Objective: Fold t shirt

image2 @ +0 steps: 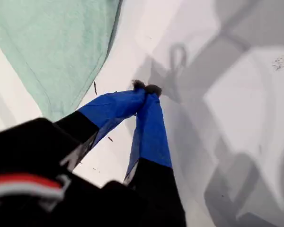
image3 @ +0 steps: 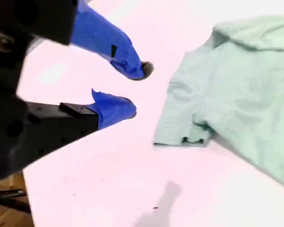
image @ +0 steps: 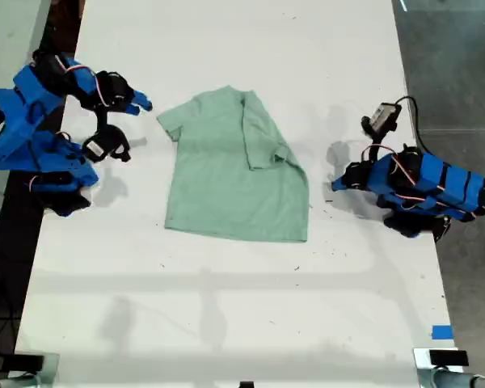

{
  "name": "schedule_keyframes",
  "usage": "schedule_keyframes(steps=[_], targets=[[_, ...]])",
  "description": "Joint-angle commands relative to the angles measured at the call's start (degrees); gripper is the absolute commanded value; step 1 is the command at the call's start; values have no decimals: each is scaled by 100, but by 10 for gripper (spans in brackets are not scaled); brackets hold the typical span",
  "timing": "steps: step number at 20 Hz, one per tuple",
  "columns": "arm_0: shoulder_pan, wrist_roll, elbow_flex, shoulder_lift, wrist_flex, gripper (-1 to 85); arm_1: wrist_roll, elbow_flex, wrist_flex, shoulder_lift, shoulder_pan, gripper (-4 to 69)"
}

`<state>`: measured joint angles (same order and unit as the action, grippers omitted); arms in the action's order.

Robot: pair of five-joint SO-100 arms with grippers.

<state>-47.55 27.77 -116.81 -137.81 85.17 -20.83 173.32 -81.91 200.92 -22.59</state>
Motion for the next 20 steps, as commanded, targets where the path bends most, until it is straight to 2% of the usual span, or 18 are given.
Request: schedule_keyframes(steps=[1,4,7,13,16,20], targets=[[-1187,1116,721,1512,-308,138,18,44,-26,18,-26,-14],[-1283,1538,1107,3041,-791,156,18,44,-26,18,-18,-14],[-1178,1591,1521,4008,-1090,165,18,44,-26,18,0,-15],[-932,1354,2039,5229,-1169,160,9,44,-18,18,0,-15],[-861,1239,2145,5634,-1072,123,9,44,-18,18,9,-15],[-993,1266,2180,5801,-1134,142,18,44,-18,18,18,-15]])
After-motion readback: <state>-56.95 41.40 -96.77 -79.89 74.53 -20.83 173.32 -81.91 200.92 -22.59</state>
